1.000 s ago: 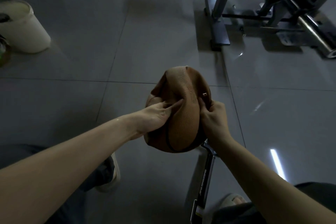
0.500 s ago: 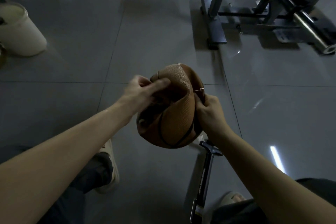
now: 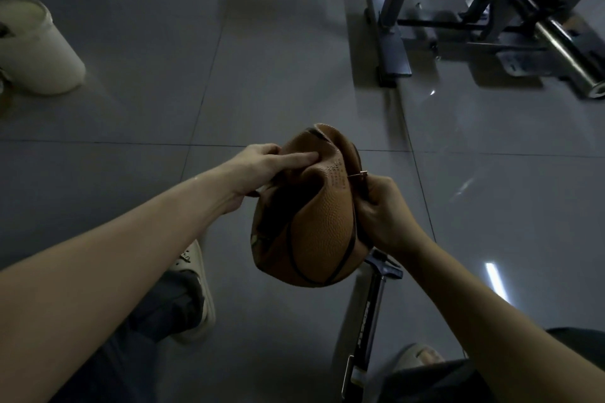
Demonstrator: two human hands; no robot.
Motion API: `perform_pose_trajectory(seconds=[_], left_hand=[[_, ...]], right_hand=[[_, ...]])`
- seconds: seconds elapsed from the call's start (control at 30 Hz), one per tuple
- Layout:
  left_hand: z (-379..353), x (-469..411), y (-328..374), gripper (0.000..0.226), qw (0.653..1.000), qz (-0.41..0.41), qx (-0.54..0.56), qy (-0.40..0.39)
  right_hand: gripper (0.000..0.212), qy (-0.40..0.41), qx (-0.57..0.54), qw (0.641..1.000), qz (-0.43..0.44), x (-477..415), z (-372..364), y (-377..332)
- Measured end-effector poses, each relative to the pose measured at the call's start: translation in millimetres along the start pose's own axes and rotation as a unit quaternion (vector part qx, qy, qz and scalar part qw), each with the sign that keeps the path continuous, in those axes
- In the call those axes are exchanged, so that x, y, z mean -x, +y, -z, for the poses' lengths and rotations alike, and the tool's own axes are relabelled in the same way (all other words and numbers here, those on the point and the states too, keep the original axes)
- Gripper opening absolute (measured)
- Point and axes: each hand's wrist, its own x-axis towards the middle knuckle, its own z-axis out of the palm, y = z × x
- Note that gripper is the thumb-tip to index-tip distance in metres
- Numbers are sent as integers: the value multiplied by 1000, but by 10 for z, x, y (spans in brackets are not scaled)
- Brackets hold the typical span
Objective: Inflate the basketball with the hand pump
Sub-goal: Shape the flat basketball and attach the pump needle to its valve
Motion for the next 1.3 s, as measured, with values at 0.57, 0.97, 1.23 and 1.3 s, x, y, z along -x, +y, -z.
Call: perform_pose_trajectory(seconds=[0.57,0.97,1.23,1.3], left_hand=[[-36,91,-164,41,997,4,-25,-67],[-51,123,-168,27,992,-71,65,82],[-68,158,-29,22,987,-124,20,96],[-104,158,23,24,984,-141,-11,106]], right_hand=[[62,5,-110,968,-224,-32,511,104],[73,12,-165,971,-174,158,209,104],[104,-86,-68,962,-248,-141,563,-147],[100,-61,-22,965,-253,-200,464,-230]])
